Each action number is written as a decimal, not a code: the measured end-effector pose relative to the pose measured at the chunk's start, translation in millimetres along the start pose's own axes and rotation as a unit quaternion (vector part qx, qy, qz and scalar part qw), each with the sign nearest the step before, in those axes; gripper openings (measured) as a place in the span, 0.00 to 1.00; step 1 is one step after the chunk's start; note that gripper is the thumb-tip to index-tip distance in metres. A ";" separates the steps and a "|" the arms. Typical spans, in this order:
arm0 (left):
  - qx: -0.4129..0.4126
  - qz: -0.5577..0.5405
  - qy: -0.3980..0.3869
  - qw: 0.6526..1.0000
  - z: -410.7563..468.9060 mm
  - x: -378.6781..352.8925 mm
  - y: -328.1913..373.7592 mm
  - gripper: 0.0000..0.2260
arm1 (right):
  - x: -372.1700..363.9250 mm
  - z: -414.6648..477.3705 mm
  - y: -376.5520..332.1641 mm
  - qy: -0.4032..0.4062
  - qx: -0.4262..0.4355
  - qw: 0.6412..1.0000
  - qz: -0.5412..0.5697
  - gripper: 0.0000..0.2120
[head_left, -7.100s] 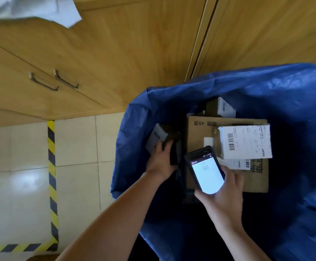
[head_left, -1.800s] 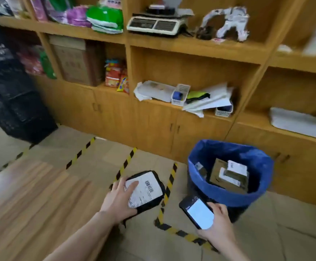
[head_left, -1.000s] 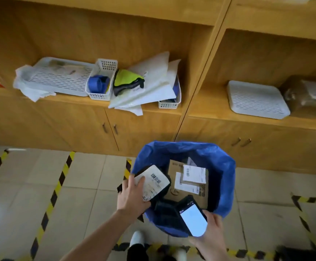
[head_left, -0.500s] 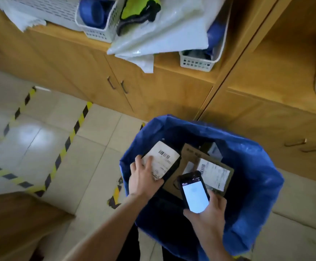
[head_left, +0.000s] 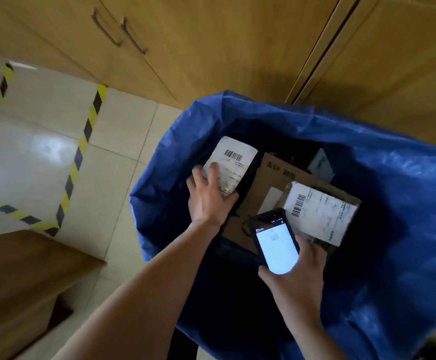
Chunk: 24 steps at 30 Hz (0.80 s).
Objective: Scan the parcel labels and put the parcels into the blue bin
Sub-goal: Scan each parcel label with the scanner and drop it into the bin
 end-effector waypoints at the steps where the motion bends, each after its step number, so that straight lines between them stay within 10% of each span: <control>1: -0.005 0.006 -0.001 1.000 4.5 -4.3 3.1 0.35 | -2.1 3.4 0.7 0.000 0.010 1.000 -0.004 0.41; 24: -0.110 0.113 -0.138 0.978 16.2 -30.5 13.2 0.41 | -6.2 10.8 -11.7 -0.004 0.053 0.996 -0.066 0.41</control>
Point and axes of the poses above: each hand's wrist, its own z-axis towards the middle knuckle, its own x-axis out of the back of the hand, y = z × x, the point moved 10 cm from there along z, towards the middle knuckle, and after that the axes turned 13 degrees about z, right-handed, at the moved point
